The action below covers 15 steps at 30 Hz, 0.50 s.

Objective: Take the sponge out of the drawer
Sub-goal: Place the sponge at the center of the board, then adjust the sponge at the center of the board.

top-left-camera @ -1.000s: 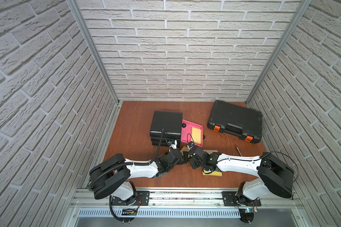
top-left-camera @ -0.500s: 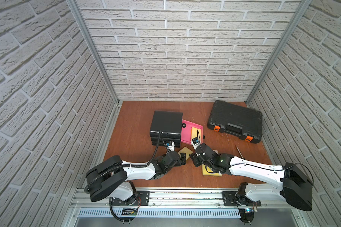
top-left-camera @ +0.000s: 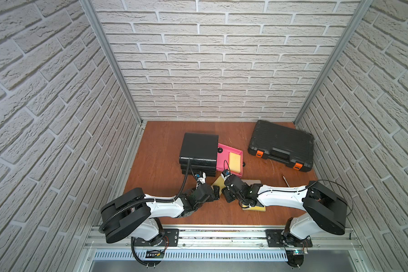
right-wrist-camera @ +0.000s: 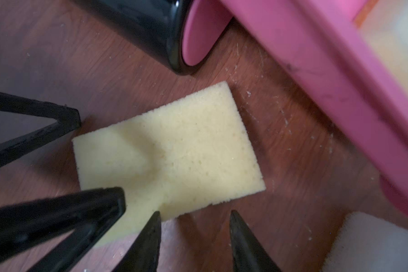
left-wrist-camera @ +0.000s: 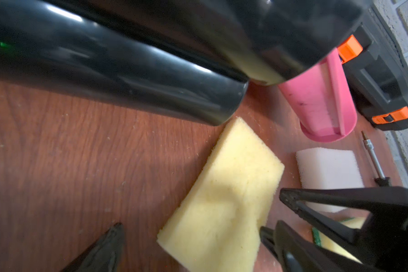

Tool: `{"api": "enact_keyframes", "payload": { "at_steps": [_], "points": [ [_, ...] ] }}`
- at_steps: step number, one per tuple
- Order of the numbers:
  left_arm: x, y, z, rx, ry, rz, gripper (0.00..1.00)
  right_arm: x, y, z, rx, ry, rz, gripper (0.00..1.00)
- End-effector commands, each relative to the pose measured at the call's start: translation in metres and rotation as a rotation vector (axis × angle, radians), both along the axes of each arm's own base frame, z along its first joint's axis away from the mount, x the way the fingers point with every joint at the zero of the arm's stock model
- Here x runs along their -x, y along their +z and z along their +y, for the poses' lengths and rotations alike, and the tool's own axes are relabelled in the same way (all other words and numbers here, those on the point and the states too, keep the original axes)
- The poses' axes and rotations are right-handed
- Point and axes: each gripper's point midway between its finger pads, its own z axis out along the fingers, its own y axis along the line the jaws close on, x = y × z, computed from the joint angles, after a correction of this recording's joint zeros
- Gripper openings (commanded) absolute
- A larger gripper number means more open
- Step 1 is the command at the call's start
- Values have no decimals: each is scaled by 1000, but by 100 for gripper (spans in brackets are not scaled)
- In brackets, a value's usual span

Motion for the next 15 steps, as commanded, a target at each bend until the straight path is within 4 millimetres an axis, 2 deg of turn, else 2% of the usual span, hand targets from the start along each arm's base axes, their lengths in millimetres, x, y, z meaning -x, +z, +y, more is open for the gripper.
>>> {"api": "enact_keyframes", "payload": {
  "at_steps": [1, 9, 15],
  "points": [
    [0, 7, 13, 6, 45, -21, 98, -13, 24, 12, -38, -17, -77, 48],
    [18, 12, 44, -102, 93, 13, 96, -21, 49, 7, 31, 1, -141, 48],
    [22, 6, 47, -126, 91, 30, 95, -29, 46, 22, 91, 81, -147, 48]
  ]
}}
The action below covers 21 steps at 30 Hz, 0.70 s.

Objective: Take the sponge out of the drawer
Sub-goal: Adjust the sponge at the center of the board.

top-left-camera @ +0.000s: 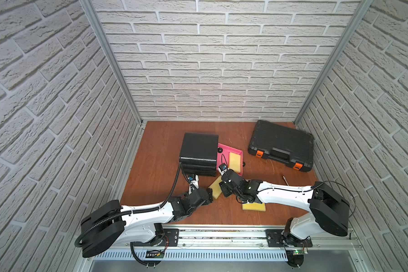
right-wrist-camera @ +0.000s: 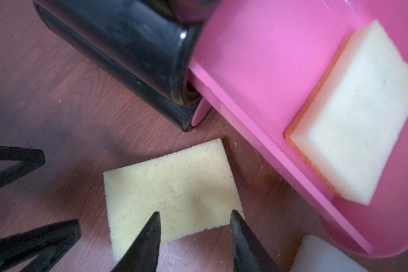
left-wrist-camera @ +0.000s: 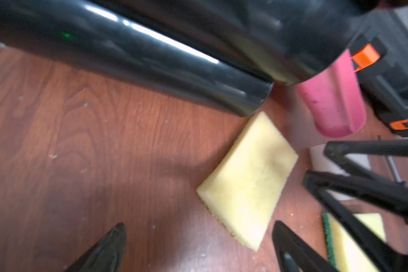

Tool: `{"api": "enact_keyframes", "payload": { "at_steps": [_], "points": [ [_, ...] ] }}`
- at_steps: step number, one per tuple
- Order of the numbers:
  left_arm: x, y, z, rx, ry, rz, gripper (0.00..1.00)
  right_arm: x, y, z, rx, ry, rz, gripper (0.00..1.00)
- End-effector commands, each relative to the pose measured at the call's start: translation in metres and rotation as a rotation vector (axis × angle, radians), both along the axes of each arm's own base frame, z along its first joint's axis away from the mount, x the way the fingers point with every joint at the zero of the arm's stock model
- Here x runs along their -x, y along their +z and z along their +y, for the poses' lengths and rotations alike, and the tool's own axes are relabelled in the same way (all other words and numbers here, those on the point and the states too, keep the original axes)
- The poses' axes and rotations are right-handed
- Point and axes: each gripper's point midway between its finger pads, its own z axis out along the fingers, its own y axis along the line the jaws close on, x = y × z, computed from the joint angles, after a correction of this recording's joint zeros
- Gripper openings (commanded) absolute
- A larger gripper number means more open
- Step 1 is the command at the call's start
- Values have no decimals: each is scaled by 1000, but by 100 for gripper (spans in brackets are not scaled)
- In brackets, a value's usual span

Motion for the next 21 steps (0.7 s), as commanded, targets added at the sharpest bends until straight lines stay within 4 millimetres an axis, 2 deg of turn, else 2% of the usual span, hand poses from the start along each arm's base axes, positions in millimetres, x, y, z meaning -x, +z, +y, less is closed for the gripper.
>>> {"api": "enact_keyframes", "payload": {
  "at_steps": [1, 6, 12, 16, 21],
  "points": [
    [0, -4, 7, -41, 23, 4, 95, -5, 0, 11, 50, 61, -20, 48],
    [0, -9, 4, -43, 18, 13, 95, -9, -9, 21, 78, 116, -9, 49],
    [-1, -15, 3, -70, 21, 21, 95, -10, -26, 21, 103, 114, 26, 49],
    [-5, -19, 1, -80, 36, 11, 96, -6, -35, 17, 105, 99, 49, 49],
    [-11, -26, 1, -110, 46, 18, 96, 1, -44, -1, 118, 24, 87, 48]
  ]
}}
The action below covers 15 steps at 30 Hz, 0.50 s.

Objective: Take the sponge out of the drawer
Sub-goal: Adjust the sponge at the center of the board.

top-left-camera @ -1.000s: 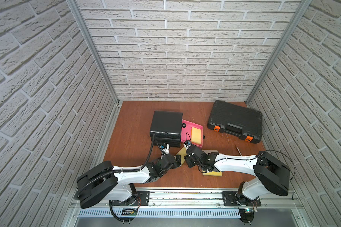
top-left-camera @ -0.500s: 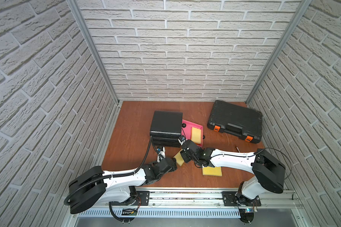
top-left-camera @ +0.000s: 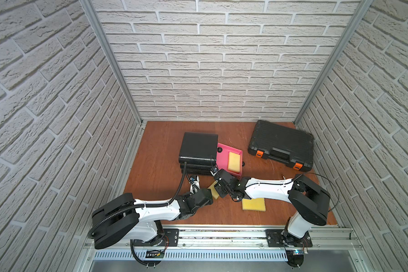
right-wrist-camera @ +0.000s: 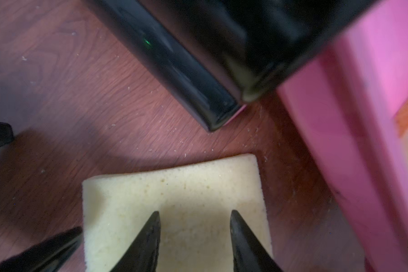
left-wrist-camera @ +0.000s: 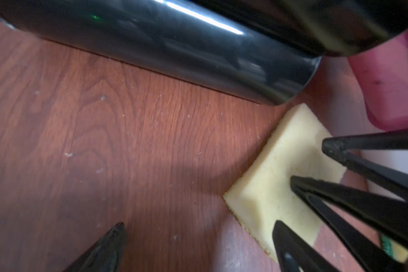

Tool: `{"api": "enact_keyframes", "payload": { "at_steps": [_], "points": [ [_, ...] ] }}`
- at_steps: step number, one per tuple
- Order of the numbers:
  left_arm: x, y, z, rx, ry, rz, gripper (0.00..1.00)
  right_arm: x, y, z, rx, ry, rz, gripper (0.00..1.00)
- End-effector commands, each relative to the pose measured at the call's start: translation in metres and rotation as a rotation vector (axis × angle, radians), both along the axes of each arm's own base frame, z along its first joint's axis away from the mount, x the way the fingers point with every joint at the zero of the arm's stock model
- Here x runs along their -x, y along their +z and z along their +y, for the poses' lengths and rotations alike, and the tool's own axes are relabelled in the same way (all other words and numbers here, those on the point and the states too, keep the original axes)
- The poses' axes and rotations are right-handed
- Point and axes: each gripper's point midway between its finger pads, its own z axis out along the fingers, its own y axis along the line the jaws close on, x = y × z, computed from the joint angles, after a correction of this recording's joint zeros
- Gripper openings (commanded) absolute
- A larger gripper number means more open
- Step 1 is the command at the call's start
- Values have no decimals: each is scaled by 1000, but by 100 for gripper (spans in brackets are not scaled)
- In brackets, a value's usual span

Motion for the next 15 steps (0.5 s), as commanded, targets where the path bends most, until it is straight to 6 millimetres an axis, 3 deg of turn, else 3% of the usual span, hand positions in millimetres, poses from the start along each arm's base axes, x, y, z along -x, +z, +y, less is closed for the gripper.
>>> {"api": "enact_keyframes", "payload": {
  "at_steps": [1, 8, 15],
  "points": [
    [-4, -7, -1, -20, 8, 13, 96, 6, -5, -17, 2, -87, 25, 48],
    [-7, -17, -1, -69, 8, 38, 97, 26, -14, -35, 2, -193, 66, 47],
    [-11, -21, -7, -116, -8, 50, 96, 36, -5, -43, 27, -321, 63, 47]
  ]
}}
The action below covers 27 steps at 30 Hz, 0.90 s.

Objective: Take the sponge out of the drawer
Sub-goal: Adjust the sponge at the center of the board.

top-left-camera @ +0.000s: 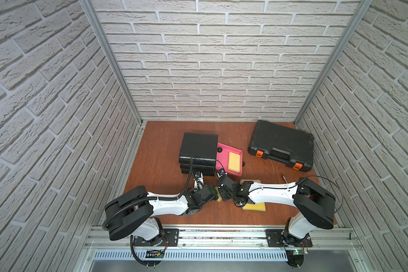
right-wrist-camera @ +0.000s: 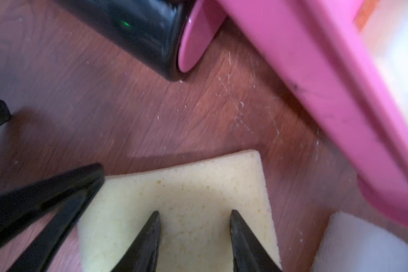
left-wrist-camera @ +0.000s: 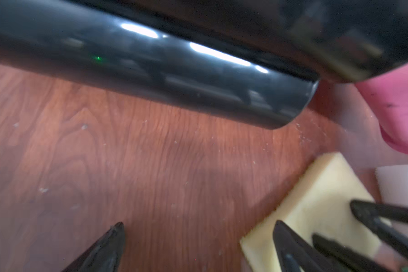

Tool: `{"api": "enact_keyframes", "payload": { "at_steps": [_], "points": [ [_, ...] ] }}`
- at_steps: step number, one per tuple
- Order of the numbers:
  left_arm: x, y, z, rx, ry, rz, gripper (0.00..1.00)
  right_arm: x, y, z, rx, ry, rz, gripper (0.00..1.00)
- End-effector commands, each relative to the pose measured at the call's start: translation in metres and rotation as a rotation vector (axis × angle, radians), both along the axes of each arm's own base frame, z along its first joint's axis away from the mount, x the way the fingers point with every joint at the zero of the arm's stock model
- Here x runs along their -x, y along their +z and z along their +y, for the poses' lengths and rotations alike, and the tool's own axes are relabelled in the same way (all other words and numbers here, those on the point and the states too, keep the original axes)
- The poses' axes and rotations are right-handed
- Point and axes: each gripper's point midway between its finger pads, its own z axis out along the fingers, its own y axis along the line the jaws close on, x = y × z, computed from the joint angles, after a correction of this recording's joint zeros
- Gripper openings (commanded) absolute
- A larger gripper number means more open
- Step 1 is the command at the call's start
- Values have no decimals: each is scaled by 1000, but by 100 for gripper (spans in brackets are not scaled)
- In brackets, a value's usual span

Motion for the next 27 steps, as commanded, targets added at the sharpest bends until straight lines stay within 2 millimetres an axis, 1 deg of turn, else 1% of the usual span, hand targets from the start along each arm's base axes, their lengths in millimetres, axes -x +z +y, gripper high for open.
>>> {"api": "enact_keyframes", "payload": {
  "at_steps": [1, 5, 11, 16, 22, 25, 27],
  "points": [
    [8, -18, 8, -60, -18, 63, 96, 12, 0, -20, 44, -128, 32, 47],
    [7, -11, 7, -34, -24, 34, 96, 13, 4, -25, 18, -217, 24, 47],
    [10, 3, -2, 17, -87, -11, 96, 3, 11, -10, -62, -243, -14, 48],
    [16, 4, -10, 5, -144, -11, 97, -5, 13, -2, -119, -316, -26, 48],
    [19, 1, -13, 6, -158, 0, 97, -11, 15, -11, -128, -404, -70, 48],
    [18, 1, -13, 5, -157, -2, 98, -11, 12, -18, -103, -448, -78, 48],
    [19, 0, -14, 1, -158, 3, 98, -11, 10, -18, -100, -450, -75, 48]
  ]
}}
